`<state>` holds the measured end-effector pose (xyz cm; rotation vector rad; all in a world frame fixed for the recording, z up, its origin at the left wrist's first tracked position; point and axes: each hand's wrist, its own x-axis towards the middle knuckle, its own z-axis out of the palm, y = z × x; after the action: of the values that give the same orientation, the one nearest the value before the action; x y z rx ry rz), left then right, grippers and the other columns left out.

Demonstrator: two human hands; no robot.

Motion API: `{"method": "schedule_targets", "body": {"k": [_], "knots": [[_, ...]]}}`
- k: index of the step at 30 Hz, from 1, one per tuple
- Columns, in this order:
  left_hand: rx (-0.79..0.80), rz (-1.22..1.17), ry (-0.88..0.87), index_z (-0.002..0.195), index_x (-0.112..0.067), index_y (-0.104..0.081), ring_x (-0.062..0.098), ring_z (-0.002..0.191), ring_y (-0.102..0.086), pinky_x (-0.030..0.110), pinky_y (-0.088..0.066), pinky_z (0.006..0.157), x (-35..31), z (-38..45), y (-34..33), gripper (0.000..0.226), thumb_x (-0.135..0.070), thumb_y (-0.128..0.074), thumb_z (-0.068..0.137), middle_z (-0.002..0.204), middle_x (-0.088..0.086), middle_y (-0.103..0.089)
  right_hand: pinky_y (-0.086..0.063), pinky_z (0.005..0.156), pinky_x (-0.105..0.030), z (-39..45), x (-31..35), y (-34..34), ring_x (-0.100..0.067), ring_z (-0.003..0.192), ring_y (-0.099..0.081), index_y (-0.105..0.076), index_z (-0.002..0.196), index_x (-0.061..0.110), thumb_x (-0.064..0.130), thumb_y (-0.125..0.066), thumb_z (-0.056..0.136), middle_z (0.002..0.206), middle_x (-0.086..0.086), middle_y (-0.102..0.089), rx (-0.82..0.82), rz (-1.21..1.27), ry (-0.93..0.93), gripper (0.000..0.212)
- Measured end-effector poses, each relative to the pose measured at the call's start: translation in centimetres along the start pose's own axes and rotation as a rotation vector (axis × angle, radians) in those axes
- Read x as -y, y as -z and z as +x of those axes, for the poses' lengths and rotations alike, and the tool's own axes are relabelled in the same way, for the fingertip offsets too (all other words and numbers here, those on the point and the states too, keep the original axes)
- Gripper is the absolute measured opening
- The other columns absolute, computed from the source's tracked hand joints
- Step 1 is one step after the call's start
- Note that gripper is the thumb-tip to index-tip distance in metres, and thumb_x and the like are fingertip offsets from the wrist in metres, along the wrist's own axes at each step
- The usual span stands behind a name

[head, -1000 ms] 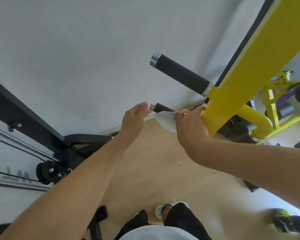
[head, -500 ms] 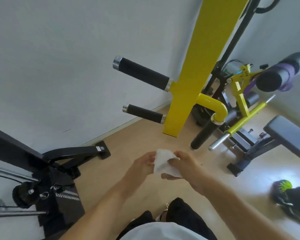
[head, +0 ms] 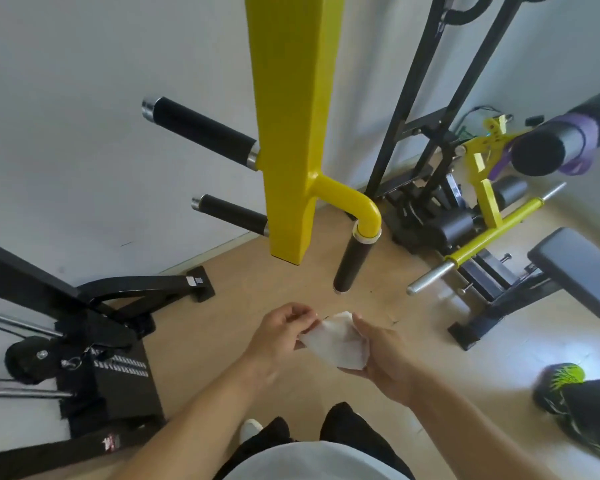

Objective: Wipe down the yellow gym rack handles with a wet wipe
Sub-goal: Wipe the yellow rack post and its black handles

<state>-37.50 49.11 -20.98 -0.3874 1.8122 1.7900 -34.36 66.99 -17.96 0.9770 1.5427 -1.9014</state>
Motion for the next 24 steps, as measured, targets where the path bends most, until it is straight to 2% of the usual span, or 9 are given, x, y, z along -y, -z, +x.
{"method": "schedule_targets", "body": {"k": [3,5,7,9,10,13,17,21,24], "knots": [[-0.018,-0.041,0.041,0.112,-0.021,-0.067,0.022,0.108,-0.069,0.036,-0.059,0.092,0.3,-0.1,-2.3,0.025,-0.025,-0.075,0.088,0.115,0.005,-0.072,-0.057,0.087,-0.047,0.8,0.6,2.1,-0.026,0.094,-0.066,-0.066,0.101,0.014,0.025,-0.050,0.105,0.102,-0.010,-0.067,-0.058,-0.065,0.146,0.020],[-0.143,-0.037,-0.004,0.112,-0.025,-0.067,0.017,0.107,-0.069,0.036,-0.058,0.094,0.1,-0.7,-4.0,0.027,-0.023,-0.076,0.087,0.114,-0.002,-0.073,-0.055,0.089,-0.047,1.4,1.4,3.6,-0.025,0.094,-0.064,-0.063,0.106,0.014,0.029,-0.045,0.107,0.107,-0.011,-0.066,-0.177,-0.216,0.304,0.023],[-0.297,0.004,-0.140,0.108,-0.029,-0.069,0.010,0.106,-0.068,0.035,-0.057,0.095,-0.7,-1.7,-5.5,0.020,-0.024,-0.074,0.089,0.107,-0.012,-0.074,-0.053,0.080,-0.043,1.8,2.4,4.7,-0.023,0.085,-0.061,-0.059,0.106,0.016,0.029,-0.040,0.108,0.102,-0.009,-0.066,-0.277,-0.478,0.499,0.023],[-0.407,0.057,-0.334,0.107,-0.029,-0.070,0.004,0.104,-0.068,0.031,-0.056,0.094,-2.5,-3.1,-6.7,0.016,-0.024,-0.072,0.092,0.106,-0.015,-0.074,-0.047,0.074,-0.035,1.9,3.2,5.0,-0.019,0.085,-0.056,-0.060,0.109,0.017,0.021,-0.042,0.107,0.104,0.000,-0.064,-0.181,-0.687,0.725,0.018],[-0.453,0.073,-0.427,0.107,-0.027,-0.070,0.004,0.103,-0.068,0.028,-0.055,0.092,-3.6,-3.8,-7.2,0.015,-0.024,-0.071,0.092,0.105,-0.014,-0.074,-0.044,0.082,-0.027,1.8,3.5,4.9,-0.014,0.096,-0.054,-0.060,0.121,0.018,0.016,-0.046,0.105,0.114,0.010,-0.060,-0.069,-0.735,0.826,0.021],[-0.530,0.093,-0.596,0.107,-0.023,-0.070,0.007,0.104,-0.069,0.028,-0.054,0.093,-6.6,-5.5,-8.1,0.014,-0.021,-0.070,0.093,0.104,-0.010,-0.075,-0.029,0.104,-0.008,1.7,3.7,4.1,0.007,0.130,-0.037,-0.027,0.156,0.028,0.026,-0.055,0.102,0.143,0.030,-0.037,0.247,-0.707,0.924,0.061],[-0.707,0.244,-0.764,0.109,-0.018,-0.070,0.010,0.106,-0.068,0.037,-0.055,0.096,-8.8,-7.4,-8.5,0.015,-0.015,-0.068,0.095,0.106,-0.011,-0.074,-0.030,0.116,-0.030,1.6,4.7,3.2,-0.002,0.147,-0.029,-0.017,0.160,0.026,0.059,-0.040,0.099,0.162,0.016,-0.028,0.317,-0.568,1.083,0.073],[-0.840,0.759,-1.105,0.119,-0.009,-0.067,0.016,0.114,-0.062,0.038,-0.050,0.098,-11.9,-8.4,-7.7,0.026,-0.006,-0.065,0.093,0.119,-0.006,-0.066,-0.050,0.098,-0.037,3.0,6.5,1.9,-0.017,0.122,-0.060,-0.039,0.150,0.031,0.052,-0.048,0.098,0.138,0.007,-0.059,0.256,-0.478,1.094,0.056],[-0.732,1.155,-1.056,0.137,-0.012,-0.058,0.024,0.141,-0.044,0.043,-0.029,0.120,-14.4,-7.4,-7.2,0.046,-0.010,-0.063,0.091,0.144,0.001,-0.057,-0.052,0.071,-0.037,5.2,7.3,1.0,-0.020,0.079,-0.064,-0.051,0.122,0.028,0.047,-0.052,0.097,0.089,0.010,-0.065,0.279,-0.567,1.094,0.031]]}}
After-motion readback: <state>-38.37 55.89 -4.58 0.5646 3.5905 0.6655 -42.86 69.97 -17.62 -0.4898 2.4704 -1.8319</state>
